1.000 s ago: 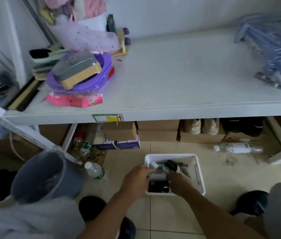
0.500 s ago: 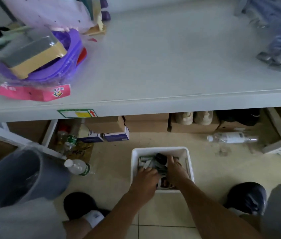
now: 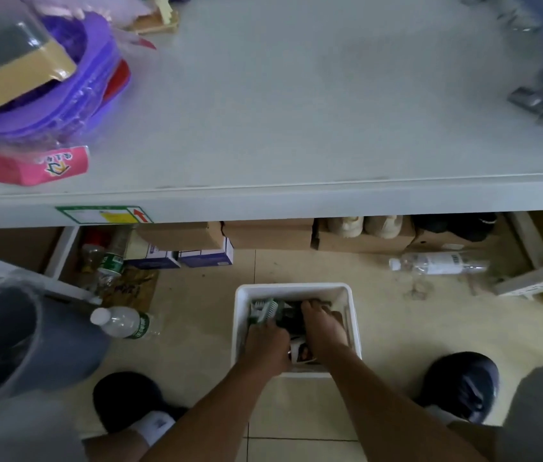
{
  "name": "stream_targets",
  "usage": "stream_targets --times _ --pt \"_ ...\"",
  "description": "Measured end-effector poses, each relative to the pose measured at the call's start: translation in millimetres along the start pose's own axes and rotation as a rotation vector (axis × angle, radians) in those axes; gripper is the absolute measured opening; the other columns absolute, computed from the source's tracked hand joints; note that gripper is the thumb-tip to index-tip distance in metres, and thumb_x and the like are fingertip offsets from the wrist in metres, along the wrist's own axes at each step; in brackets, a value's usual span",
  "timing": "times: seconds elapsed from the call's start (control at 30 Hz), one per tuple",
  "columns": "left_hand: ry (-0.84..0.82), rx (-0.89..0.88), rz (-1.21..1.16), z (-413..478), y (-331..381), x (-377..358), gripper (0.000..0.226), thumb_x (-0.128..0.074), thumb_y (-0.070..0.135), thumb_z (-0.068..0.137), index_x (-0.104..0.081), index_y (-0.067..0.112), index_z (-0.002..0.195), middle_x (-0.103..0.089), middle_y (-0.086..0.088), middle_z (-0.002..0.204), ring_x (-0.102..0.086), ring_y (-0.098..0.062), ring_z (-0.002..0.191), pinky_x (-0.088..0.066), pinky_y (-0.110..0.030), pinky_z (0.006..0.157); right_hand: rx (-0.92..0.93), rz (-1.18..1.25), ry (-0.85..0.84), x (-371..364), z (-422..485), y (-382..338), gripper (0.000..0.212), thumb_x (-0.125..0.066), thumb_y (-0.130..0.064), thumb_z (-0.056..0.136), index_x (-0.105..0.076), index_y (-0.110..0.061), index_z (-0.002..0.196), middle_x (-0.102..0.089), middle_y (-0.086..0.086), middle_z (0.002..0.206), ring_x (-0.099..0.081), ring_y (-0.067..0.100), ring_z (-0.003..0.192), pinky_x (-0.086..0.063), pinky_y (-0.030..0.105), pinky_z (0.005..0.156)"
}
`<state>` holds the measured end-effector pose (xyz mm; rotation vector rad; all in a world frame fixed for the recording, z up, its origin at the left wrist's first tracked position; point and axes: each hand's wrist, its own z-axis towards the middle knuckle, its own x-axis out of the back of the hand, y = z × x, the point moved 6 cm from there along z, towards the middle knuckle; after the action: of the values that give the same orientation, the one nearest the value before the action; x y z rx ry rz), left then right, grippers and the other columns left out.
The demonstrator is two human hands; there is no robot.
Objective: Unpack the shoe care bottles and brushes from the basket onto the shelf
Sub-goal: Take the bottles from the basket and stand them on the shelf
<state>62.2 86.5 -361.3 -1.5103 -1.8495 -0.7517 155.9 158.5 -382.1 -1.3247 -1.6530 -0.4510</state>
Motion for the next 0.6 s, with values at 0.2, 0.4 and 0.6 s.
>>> stream_targets --times 0.2,0.4,0.6 --pt "0.033 -0.022 -0.353 -36.7 -6.6 41.5 0.008 -0.058 0.018 0.093 -0.062 0.012 0.097 -0.067 -0.011 0.103 -0.064 -0.032 0.102 -0.044 -0.031 0.071 0.058 0.187 0.028 50.4 -24.7 -23.0 0.034 -0.038 -0.025 0.103 -0.055 -0.010 0.128 -0.062 0.017 0.125 -0.058 0.037 0.115 -0.047 0.044 0.100" --pt "0.181 -0.165 -0.326 -106.4 -39.0 132.2 0.018 -0.073 0.028 0.077 -0.055 0.026 0.076 -0.061 0.003 0.076 -0.062 -0.017 0.070 -0.042 -0.027 0.056 0.287 0.048 -0.083 145.6 -69.9 -68.0 0.042 -0.064 -0.021 0.090 -0.050 -0.009 0.127 -0.063 0.017 0.119 -0.062 0.035 0.110 -0.047 0.035 0.083" --pt "0.419 -0.282 -0.314 -194.1 -63.8 240.5 0.018 -0.077 0.034 0.072 -0.063 0.027 0.080 -0.067 0.008 0.079 -0.064 -0.005 0.073 -0.052 -0.032 0.062 0.463 0.122 0.032 248.5 -138.1 -116.1 0.051 -0.073 -0.028 0.085 -0.054 -0.017 0.132 -0.064 0.005 0.124 -0.061 0.024 0.112 -0.049 0.038 0.095"
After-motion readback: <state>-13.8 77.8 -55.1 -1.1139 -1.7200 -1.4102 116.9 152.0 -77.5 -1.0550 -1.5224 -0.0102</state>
